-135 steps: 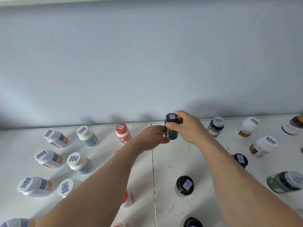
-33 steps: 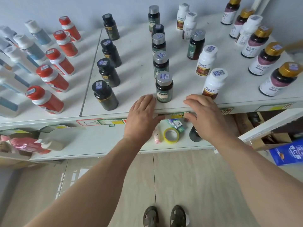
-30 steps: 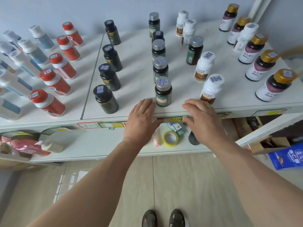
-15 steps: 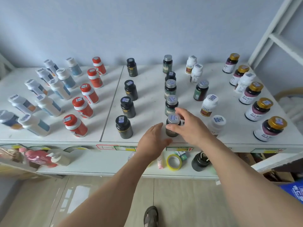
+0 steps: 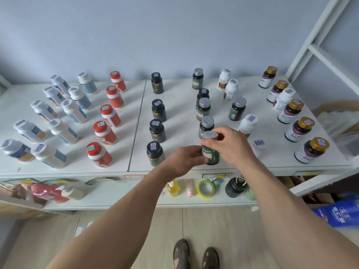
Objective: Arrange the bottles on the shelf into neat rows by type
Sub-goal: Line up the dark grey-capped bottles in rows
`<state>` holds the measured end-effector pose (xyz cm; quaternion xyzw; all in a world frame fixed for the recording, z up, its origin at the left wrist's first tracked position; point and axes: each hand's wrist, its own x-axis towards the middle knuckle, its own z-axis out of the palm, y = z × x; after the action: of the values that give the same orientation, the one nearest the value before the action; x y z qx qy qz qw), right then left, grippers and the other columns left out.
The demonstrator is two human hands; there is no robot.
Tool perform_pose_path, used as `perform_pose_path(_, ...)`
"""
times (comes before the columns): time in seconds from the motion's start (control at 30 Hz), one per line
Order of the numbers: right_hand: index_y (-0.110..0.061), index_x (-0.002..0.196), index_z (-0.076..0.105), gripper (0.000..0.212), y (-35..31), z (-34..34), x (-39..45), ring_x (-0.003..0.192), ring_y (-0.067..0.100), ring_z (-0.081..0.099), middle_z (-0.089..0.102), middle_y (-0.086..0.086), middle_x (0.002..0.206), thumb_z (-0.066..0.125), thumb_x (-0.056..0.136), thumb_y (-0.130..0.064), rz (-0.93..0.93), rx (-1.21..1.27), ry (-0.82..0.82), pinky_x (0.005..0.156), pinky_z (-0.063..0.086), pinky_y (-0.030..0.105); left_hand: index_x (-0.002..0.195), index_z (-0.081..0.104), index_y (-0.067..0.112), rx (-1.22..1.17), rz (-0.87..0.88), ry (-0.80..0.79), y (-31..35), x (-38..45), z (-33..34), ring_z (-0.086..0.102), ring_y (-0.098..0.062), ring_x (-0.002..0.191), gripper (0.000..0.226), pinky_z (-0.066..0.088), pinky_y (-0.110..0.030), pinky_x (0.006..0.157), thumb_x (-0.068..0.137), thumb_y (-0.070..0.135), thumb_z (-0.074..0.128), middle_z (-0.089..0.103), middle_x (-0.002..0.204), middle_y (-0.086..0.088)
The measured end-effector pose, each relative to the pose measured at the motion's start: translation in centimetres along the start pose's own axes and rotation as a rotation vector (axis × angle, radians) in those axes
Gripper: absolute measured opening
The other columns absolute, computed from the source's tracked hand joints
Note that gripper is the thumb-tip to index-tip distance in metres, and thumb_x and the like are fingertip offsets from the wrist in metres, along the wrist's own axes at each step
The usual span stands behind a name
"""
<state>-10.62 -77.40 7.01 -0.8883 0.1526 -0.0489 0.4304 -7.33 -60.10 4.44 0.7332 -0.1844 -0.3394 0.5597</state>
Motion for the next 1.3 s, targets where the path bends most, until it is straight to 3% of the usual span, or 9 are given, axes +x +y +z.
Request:
perform_pose_path(0.23,-0.036,0.091,0.063,0.048,-1.0,-0.6,0.0,0.073,-0.013,0.057,0.065,-0.022,0.081,0.072,0.057,-0.069,0.024,0.031,0.008,0.053,0.037,0.008,0.120,0.064,0.010,-0.017,0.002,-0.033,0.8,0.6,-0.6,0.063,-0.018,0.111,0.032,0.043,-0.040,0.106,0.088,0.010,0.067,0.070,0.115,-0.007)
perform_pose_path(0.43,-0.033,0.095,0.065,0.049,-0.3,-1.2,0.8,0.078,-0.006,0.060,0.067,-0.020,0.085,0.071,0.061,-0.068,-0.005,0.031,-0.032,0.059,0.040,0.015,0.115,0.066,0.024,0.047,-0.020,0.011,1.0,1.3,-0.4,0.064,-0.014,0.108,0.029,0.046,-0.033,0.101,0.086,0.019,0.071,0.071,0.111,0.002)
perform_pose_path(0.57,-0.033,0.105,0.065,0.042,1.3,-1.1,1.0,0.085,-0.002,0.061,0.068,-0.019,0.091,0.073,0.071,-0.057,-0.032,0.037,-0.125,0.064,0.043,0.013,0.128,0.058,0.030,0.378,-0.044,0.155,0.5,1.7,-0.5,0.058,-0.009,0.111,0.047,0.042,-0.020,0.091,0.084,0.039,0.071,0.063,0.119,0.011)
perform_pose_path(0.63,-0.036,0.110,0.062,0.040,2.1,-0.8,1.0,0.086,-0.005,0.059,0.067,-0.020,0.093,0.072,0.074,-0.053,-0.041,0.022,-0.163,0.064,0.040,0.008,0.136,0.050,0.030,0.601,-0.049,0.234,0.2,1.8,-0.6,0.057,-0.011,0.112,0.055,0.042,-0.022,0.091,0.086,0.043,0.066,0.057,0.132,0.011)
perform_pose_path(0.77,-0.042,0.121,0.055,0.052,3.6,-0.1,0.7,0.095,-0.002,0.059,0.065,-0.021,0.102,0.069,0.074,-0.057,-0.006,0.008,-0.218,0.072,0.040,0.013,0.142,0.041,0.028,0.885,0.030,0.278,-0.3,2.3,-0.9,0.044,-0.016,0.129,0.053,0.037,-0.027,0.099,0.093,0.040,0.056,0.044,0.146,0.007)
perform_pose_path(0.97,-0.046,0.125,0.050,0.066,4.7,0.4,0.5,0.108,-0.002,0.057,0.063,-0.024,0.114,0.072,0.065,-0.063,0.043,0.083,-0.250,0.091,0.045,0.026,0.143,0.040,0.023,0.869,0.054,0.349,0.0,3.8,-1.3,0.041,-0.019,0.131,0.054,0.037,-0.031,0.101,0.093,0.034,0.055,0.042,0.148,0.003)
perform_pose_path(1.1,-0.042,0.127,0.051,0.066,3.6,-0.6,2.2,0.119,-0.005,0.049,0.055,-0.027,0.124,0.066,0.068,-0.068,0.011,0.111,-0.108,0.100,0.039,0.026,0.143,0.038,0.021,0.829,0.040,0.367,0.6,5.1,-2.0,0.043,-0.021,0.130,0.054,0.039,-0.033,0.098,0.093,0.034,0.055,0.042,0.148,0.002)
perform_pose_path(1.2,-0.031,0.134,0.049,0.063,2.3,-1.4,5.2,0.125,0.004,0.047,0.052,-0.012,0.138,0.067,0.078,-0.053,-0.013,0.007,-0.097,0.105,0.038,0.033,0.143,0.036,0.021,0.828,0.026,0.350,0.9,6.3,-2.3,0.042,-0.022,0.130,0.055,0.040,-0.035,0.096,0.093,0.034,0.055,0.040,0.149,0.002)
perform_pose_path(1.3,-0.028,0.140,0.044,0.065,1.6,-1.3,7.6,0.129,0.012,0.044,0.047,-0.004,0.143,0.071,0.082,-0.040,-0.007,-0.126,-0.202,0.100,0.034,0.026,0.143,0.035,0.022,0.835,-0.013,0.313,0.8,7.3,-2.5,0.040,-0.022,0.132,0.058,0.040,-0.036,0.098,0.092,0.037,0.056,0.039,0.149,0.001)
